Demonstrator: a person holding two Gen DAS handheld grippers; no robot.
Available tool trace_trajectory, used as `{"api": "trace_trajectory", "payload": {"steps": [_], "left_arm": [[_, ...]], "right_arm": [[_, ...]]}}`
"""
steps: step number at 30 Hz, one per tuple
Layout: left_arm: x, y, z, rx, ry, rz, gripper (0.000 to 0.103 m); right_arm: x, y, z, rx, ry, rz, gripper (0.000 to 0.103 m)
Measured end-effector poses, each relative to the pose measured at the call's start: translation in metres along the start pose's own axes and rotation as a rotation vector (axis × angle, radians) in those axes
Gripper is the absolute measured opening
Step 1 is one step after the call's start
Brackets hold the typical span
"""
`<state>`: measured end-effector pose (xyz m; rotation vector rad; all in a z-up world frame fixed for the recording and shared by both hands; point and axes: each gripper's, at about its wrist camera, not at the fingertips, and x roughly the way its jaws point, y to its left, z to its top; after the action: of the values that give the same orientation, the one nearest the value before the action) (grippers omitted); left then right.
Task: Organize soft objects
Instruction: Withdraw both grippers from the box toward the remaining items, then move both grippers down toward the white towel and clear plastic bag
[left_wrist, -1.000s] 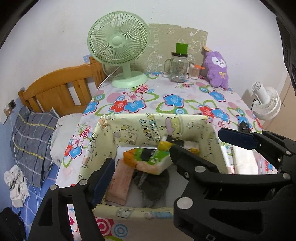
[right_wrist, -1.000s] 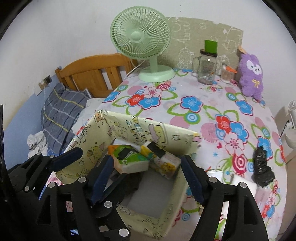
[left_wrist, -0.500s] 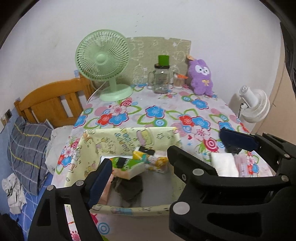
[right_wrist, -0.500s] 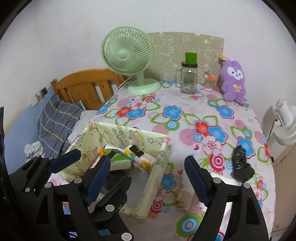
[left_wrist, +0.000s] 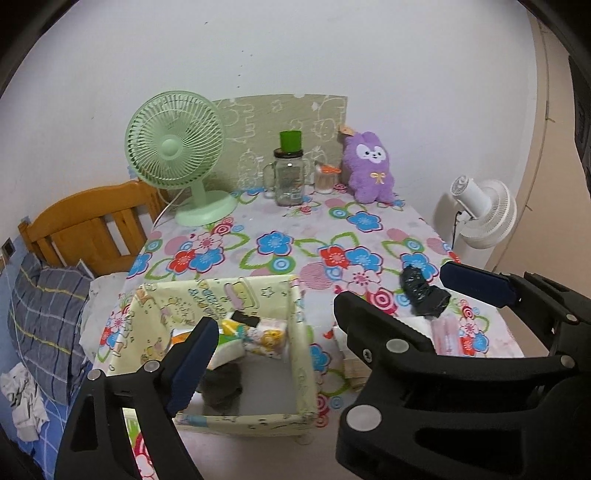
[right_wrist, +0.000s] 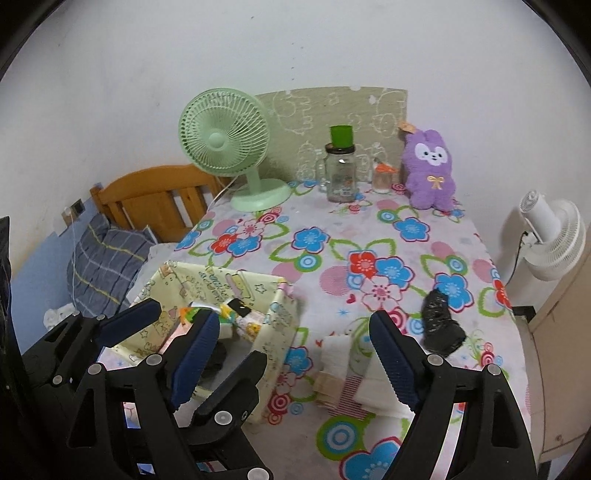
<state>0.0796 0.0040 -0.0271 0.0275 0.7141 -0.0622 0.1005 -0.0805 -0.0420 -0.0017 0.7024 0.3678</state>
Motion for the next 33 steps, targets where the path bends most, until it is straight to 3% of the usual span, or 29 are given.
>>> {"api": "trace_trajectory", "payload": {"steps": [15,25,33], "left_arm": [[-0.002,-0.040,-0.003,0.026,-0.024,-0.030,0.102],[0.010,-0.068,-0.014,0.052,-0.027,-0.070,0.103],[0.027,-0.087,-0.025,0.092,-0.011,-0.104,0.103]], "right_arm": [[-0.026,-0.038,-0.017,0.048,-0.066,-0.060,0.095],[-0.031,-0.067,-0.036,0.079,-0.089,-0.124,0.103],[-0.025,-0.091,-0.054,0.116,-0.086,-0.192,0.103]]}}
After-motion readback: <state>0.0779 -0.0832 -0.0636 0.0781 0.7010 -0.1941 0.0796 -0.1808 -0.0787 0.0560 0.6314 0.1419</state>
